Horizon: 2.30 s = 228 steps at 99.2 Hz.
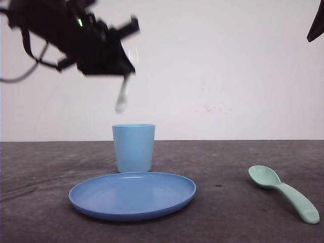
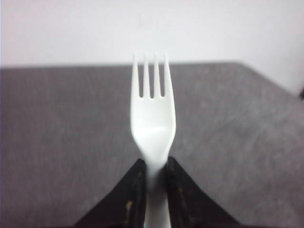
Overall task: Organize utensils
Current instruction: 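Move the fork over the light blue cup and drop it in with the left gripper, then lower the right gripper and grasp the mint-green spoon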
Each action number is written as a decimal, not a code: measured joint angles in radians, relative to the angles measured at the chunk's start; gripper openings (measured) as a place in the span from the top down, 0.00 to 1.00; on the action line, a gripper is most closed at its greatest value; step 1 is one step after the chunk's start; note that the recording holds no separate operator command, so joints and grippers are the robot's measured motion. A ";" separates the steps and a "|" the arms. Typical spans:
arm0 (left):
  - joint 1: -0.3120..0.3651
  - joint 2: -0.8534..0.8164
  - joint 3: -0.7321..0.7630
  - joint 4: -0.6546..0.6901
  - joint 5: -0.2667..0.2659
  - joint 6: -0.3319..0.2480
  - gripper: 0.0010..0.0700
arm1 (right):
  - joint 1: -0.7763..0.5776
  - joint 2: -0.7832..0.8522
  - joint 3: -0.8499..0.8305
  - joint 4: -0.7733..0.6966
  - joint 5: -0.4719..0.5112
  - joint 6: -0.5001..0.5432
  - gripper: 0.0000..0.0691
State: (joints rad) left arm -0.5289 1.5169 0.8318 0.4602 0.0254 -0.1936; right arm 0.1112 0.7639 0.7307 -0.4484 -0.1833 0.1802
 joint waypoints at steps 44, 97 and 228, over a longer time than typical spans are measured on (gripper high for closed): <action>-0.003 0.081 0.000 0.020 0.001 -0.021 0.67 | 0.023 0.000 0.000 -0.003 0.000 0.000 0.36; -0.015 -0.354 0.000 -0.249 0.084 -0.055 0.61 | 0.244 0.111 0.004 -0.253 0.063 0.143 0.36; -0.046 -0.885 0.000 -0.935 0.085 -0.049 0.61 | 0.548 0.671 0.018 -0.066 0.342 0.478 0.88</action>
State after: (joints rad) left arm -0.5747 0.6315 0.8318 -0.4744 0.1108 -0.2424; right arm 0.6594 1.4349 0.7490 -0.5140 0.1589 0.6586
